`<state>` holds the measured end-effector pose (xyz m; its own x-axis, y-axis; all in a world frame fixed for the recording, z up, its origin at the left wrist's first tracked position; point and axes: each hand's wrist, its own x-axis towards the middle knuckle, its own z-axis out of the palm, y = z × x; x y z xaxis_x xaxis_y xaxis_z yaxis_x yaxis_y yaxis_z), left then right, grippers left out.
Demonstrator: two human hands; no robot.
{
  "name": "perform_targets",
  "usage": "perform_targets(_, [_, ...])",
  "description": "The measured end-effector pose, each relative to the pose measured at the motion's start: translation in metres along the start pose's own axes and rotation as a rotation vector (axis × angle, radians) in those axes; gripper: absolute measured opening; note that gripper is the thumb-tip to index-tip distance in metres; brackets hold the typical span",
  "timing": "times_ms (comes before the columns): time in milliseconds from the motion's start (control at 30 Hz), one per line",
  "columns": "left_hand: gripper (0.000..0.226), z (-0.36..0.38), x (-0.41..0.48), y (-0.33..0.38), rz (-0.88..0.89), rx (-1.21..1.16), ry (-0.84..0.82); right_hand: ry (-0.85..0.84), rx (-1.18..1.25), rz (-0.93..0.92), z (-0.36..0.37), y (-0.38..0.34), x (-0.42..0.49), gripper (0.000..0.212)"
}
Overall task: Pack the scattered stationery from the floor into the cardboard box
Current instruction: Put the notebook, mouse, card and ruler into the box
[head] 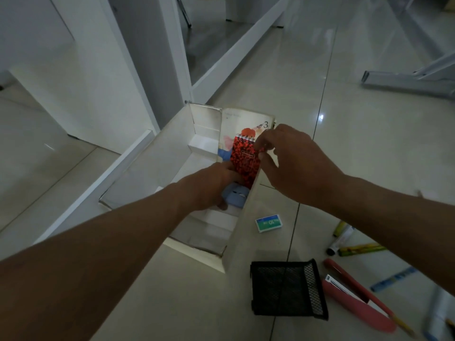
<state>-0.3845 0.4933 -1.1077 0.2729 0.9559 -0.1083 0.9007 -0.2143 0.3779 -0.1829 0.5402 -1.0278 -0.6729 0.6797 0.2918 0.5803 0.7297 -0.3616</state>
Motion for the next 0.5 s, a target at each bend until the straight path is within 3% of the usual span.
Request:
perform_targets(133, [0.044,-0.025,-0.001,0.026,-0.036,-0.140,0.180,0.022,0.062,0.065,0.004,0.003,-0.010,0.016])
perform_targets(233, [0.026,-0.054,0.014,0.055,-0.133,-0.208,0.553,-0.052,0.079,0.129,0.004,0.013,-0.019,0.017])
perform_targets(300, [0.021,-0.070,0.027,0.082,-0.050,-0.189,0.703,-0.128,0.070,0.159,0.001,0.023,-0.028,0.019])
perform_targets(400, [0.027,-0.077,0.041,0.132,0.136,-0.112,0.608,-0.220,0.049,0.198,-0.009,0.044,-0.045,0.018])
perform_targets(500, [0.039,-0.057,0.049,0.173,0.058,0.089,0.191,-0.269,-0.039,0.220,-0.016,0.069,-0.067,0.008])
